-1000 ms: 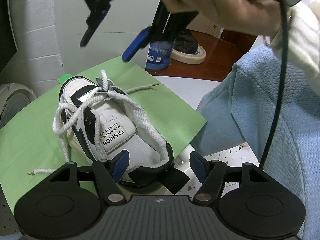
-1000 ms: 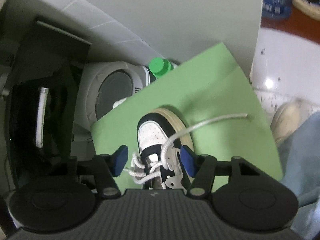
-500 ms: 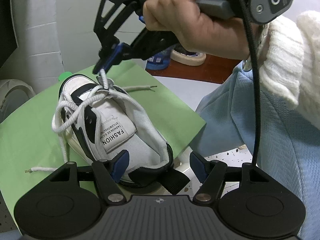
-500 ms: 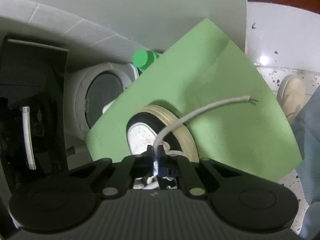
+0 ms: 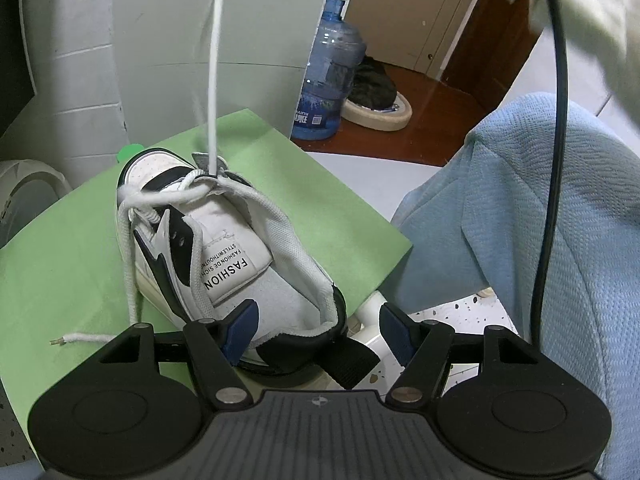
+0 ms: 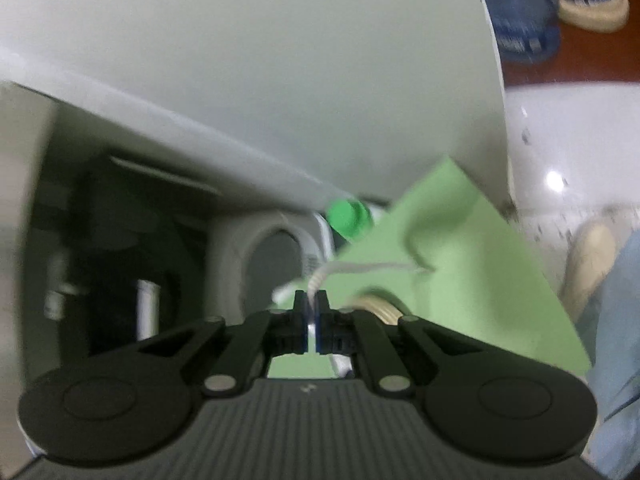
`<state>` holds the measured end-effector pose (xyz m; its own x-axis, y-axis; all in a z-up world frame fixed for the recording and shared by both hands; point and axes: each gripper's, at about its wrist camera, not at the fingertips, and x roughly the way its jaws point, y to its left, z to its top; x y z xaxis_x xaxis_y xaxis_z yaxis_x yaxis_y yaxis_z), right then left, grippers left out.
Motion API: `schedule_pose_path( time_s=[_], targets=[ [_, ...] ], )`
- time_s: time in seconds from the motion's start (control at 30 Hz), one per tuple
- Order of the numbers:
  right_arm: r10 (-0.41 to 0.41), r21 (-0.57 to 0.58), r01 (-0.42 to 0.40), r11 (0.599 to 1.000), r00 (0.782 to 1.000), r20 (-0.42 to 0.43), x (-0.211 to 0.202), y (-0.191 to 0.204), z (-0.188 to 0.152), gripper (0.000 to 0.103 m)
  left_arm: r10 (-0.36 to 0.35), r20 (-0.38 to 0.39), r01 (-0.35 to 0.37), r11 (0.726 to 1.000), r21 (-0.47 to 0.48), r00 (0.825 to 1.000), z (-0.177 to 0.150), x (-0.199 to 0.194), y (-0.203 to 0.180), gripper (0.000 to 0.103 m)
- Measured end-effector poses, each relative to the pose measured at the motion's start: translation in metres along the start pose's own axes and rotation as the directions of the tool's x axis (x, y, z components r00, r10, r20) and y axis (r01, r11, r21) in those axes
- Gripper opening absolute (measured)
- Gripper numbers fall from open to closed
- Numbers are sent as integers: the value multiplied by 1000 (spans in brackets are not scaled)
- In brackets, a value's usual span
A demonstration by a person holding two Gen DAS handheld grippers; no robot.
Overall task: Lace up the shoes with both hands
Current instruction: 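Grasp a lace loop with the right tool and pull it upward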
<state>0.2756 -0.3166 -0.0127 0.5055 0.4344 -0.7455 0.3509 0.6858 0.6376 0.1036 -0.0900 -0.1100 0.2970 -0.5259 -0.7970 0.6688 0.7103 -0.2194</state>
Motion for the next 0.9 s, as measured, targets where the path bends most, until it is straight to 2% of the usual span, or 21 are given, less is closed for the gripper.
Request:
schedule_pose_path(
  time_s=[0.1,0.2,0.4,0.6,0.77,0.9],
  targets=[
    [53,-21,-52,998,997,60,-31,16,13,3,0,-1,0,1000,1,1000,0,0,0,66],
    [72,-63,-67,996,993,91,-51,32,19,3,2,-2,-2,1000,2,1000,0,1,0,67],
    [29,-164,-12,986,994,106,-62,45,16,3,0,-5,0,1000,-2,1000,0,1,-1,67],
    [19,-239,-5,971,998,56,-68,36,-7,3,-12,6,12,1000,-24,1000,0,-4,2,66],
    [-64,-290,59,955,998,-9,-71,12,-32,3,13,45,-11,999,-46,999,1,-15,3,66],
    [-213,-339,178,924,975,-70,-51,-18,-55,4,48,85,-42,996,-77,995,2,-27,6,67]
  ],
)
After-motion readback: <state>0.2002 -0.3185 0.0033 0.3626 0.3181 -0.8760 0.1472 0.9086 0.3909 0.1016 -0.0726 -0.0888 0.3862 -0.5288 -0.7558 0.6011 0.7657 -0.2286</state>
